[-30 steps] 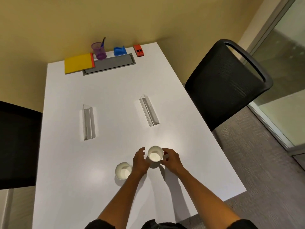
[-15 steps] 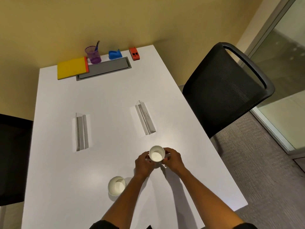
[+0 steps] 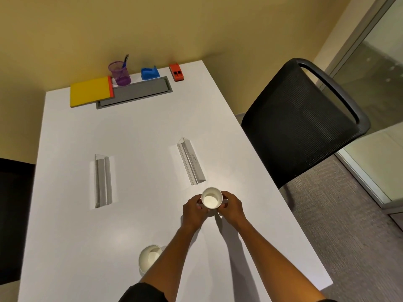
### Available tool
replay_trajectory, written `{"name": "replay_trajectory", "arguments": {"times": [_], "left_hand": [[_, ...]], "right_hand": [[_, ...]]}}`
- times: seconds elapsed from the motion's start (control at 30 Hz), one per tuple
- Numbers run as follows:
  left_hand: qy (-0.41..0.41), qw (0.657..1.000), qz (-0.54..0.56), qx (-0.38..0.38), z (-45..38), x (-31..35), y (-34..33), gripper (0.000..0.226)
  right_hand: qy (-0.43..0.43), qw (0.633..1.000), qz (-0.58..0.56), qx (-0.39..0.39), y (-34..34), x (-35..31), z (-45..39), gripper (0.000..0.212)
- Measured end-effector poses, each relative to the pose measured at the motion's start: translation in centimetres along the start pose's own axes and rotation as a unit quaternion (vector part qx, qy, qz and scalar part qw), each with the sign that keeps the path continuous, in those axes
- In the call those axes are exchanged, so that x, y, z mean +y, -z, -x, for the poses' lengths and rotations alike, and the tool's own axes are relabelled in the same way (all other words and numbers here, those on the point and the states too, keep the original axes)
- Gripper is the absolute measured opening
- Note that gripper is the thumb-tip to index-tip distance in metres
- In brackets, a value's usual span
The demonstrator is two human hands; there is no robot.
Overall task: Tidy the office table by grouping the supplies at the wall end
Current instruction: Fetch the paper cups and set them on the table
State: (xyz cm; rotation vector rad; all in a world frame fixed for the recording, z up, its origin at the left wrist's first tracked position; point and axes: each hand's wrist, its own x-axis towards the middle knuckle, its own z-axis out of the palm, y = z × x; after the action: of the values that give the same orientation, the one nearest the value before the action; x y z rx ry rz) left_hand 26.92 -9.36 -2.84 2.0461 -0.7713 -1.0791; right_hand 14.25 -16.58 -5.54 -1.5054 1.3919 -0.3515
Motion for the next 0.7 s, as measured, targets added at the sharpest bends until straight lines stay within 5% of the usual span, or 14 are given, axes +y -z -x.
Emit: {"name": "replay_trajectory", "arguments": {"times": [0.27,0.43,0.7], "left_hand": [[-0.018,1.0,-0.011,-0.008,-0.4,-1.5,0.8,0.066],[-0.036,0.999,-0.017,0.021,-0.1,-2.7,4.2,0.063],[-0.053,0.993,-0.017,0.103,2.2,-6.3,11.6,0.048]], "right_hand": [[-0.038,0.998,0.044,0.021,-0.7,1.1,0.2,0.061],[-0.077,0.996,0.038,0.024,-1.5,2.3,2.4,0.052],[-0.112,0.989,-0.006,-0.092,-5.3,1.6,7.0,0.033]]}}
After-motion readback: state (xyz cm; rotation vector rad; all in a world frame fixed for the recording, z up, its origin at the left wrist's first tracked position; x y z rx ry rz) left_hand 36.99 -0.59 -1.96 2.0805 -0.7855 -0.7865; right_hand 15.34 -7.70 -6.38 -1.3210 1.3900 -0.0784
